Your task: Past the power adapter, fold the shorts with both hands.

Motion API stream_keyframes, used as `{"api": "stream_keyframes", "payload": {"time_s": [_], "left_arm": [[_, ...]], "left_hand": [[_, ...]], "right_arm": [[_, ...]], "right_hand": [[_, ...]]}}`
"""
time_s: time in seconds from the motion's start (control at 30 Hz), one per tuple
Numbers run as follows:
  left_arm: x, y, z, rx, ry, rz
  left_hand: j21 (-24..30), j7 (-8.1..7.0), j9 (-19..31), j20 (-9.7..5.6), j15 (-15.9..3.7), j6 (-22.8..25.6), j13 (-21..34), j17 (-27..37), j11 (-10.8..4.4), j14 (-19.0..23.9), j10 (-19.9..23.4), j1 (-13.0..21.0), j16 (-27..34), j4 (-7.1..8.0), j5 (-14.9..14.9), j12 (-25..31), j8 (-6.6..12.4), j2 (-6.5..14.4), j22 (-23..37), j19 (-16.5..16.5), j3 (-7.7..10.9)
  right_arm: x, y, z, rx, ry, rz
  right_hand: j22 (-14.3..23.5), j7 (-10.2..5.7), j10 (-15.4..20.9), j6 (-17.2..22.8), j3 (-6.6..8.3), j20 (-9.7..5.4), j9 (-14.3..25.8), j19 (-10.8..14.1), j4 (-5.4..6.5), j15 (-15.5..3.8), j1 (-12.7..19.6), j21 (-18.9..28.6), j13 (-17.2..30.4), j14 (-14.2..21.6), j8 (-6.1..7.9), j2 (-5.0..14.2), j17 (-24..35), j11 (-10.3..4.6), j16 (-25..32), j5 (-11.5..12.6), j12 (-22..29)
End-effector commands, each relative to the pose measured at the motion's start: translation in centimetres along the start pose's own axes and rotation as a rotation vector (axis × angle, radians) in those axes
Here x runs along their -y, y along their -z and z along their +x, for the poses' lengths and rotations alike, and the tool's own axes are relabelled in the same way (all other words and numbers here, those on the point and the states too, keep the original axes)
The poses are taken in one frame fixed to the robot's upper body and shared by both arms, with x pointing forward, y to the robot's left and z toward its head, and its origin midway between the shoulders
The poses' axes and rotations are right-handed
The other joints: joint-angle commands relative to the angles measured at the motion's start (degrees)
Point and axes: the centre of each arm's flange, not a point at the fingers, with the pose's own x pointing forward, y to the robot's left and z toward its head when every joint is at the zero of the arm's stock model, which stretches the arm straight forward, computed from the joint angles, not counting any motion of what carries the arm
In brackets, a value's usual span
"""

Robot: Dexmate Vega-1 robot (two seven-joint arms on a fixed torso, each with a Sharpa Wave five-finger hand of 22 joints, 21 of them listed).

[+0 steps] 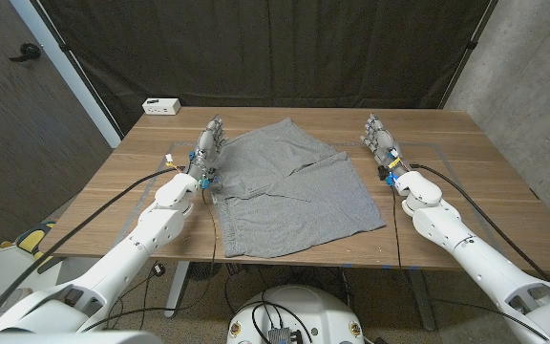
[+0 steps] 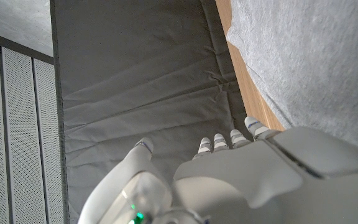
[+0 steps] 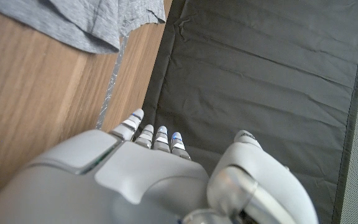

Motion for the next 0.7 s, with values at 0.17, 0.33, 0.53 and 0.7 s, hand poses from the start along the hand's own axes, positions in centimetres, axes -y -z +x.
{"api": "stream_keyframes", "payload": {"time_s": [0.17, 0.33, 0.53, 0.7], "left_arm": [[2.3, -3.6, -0.1, 0.105, 0.064, 0.184], [3.5, -5.5, -0.8, 0.145, 0.076, 0.271], [4.4, -6.7, -1.7, 0.174, 0.062, 0.36], [5.0, -7.6, -2.8, 0.202, 0.0, 0.48]], "left_hand": [[0.13, -0.39, 0.15, 0.2, 0.03, -12.26, 0.31, 0.13, -0.04, -12.14, -11.3, 0.14, 0.45, -0.14, 0.25, 0.38, 0.42, 0.79, 0.25, -4.82, 0.41], [0.09, -0.53, 0.15, 0.45, 0.42, -11.55, 0.32, 0.09, 0.19, -11.37, -10.35, 0.43, 0.65, -0.35, 0.17, 0.69, 0.64, 0.83, 0.25, -4.43, 0.44], [0.38, -0.6, 0.18, 2.06, 1.66, -8.16, 0.35, 0.05, 1.28, -8.41, -7.19, 1.46, 1.2, -1.06, -0.2, 1.57, 1.46, 1.1, 0.25, -2.45, 0.73], [0.43, -1.21, 0.21, 4.41, 2.82, -4.41, 0.37, 0.03, 1.69, -4.86, -3.25, 3.08, 1.45, -2.29, -1.07, 2.35, 1.83, 1.29, 0.31, -0.9, 1.29]], "right_arm": [[0.2, -4.3, -0.5, 0.104, -0.053, -0.147], [0.2, -6.4, -1.4, 0.098, -0.092, -0.292], [0.0, -7.3, -2.1, 0.082, -0.107, -0.375], [-0.2, -8.0, -2.9, 0.048, -0.147, -0.453]], "right_hand": [[0.29, 0.37, 1.19, 0.38, 0.47, 0.51, 0.31, 1.04, -0.09, 0.39, 1.18, 0.59, 0.25, 0.42, 0.56, 0.0, 0.13, 0.91, 0.62, 0.23, 0.66], [0.29, 0.49, 2.46, 1.48, 1.05, 1.31, 0.32, 2.29, -0.91, 0.94, 2.32, 0.98, 0.25, 2.33, 0.8, -0.07, 0.08, 0.97, 1.1, 0.02, 0.89], [0.3, 0.63, 3.54, 2.14, 1.45, 1.62, 0.33, 2.84, -1.44, 1.11, 3.06, 1.1, 0.26, 3.2, 0.91, -0.08, 0.06, 1.31, 1.22, -0.17, 1.12], [0.31, 0.58, 4.32, 2.9, 1.82, 2.19, 0.33, 3.19, -1.94, 1.38, 3.75, 1.14, 0.27, 4.16, 1.06, -0.06, 0.06, 1.38, 1.39, -0.39, 1.24]]}}
